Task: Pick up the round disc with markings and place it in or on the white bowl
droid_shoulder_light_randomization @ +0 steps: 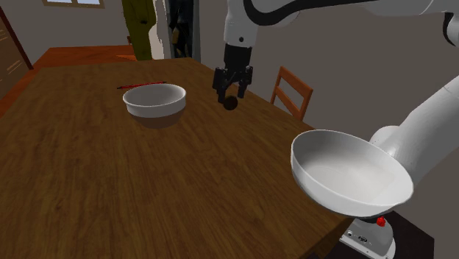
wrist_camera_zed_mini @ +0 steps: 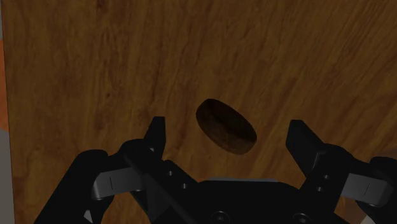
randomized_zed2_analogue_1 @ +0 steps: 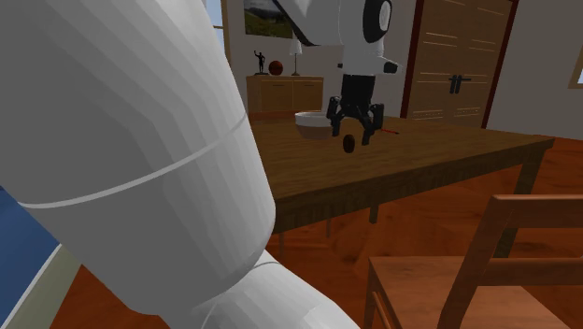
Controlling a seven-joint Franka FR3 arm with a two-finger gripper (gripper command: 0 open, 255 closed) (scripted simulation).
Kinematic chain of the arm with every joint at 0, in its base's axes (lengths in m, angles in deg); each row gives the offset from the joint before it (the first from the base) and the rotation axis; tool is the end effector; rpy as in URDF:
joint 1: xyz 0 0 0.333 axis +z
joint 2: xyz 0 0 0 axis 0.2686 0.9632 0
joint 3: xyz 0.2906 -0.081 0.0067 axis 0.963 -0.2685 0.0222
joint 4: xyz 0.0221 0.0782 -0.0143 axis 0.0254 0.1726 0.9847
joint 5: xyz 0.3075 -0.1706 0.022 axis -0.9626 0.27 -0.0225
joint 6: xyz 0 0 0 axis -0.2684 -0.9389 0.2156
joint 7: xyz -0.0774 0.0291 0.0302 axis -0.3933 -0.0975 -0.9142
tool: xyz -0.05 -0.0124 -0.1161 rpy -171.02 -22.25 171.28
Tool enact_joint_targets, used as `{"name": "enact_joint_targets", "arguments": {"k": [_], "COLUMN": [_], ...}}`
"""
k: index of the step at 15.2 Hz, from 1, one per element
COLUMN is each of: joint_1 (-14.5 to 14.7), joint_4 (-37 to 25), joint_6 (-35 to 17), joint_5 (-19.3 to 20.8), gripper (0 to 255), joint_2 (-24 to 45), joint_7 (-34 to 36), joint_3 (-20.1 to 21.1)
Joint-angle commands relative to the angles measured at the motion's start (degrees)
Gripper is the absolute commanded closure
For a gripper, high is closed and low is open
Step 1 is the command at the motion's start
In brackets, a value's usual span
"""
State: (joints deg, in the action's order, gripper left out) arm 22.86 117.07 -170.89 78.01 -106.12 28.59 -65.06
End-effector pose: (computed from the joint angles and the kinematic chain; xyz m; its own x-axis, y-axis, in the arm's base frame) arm 0.3943 0.1922 0.5431 0.9989 0.0426 0.0181 0.0441 -0.9944 -0.0956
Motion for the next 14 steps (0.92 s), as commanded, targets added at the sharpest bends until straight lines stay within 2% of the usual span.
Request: {"name": "enact_joint_targets", "arguments": {"k": [1, 9, 10, 14], "joint_1": [0.09, 0.11, 0.11, 0.11], "joint_4": [1.51, 1.92, 1.92, 1.92], "joint_6": [-1.61, -2.04, -2.04, -2.04], "joint_5": [-0.09, -0.11, -0.11, -0.12], "gripper": [0, 0, 255, 255], "joint_2": [0.07, 0.10, 0.10, 0.10], "joint_7": [-0.01, -0.02, -0.02, -0.02], "joint_3": [0.18, 0.23, 0.23, 0.23]}}
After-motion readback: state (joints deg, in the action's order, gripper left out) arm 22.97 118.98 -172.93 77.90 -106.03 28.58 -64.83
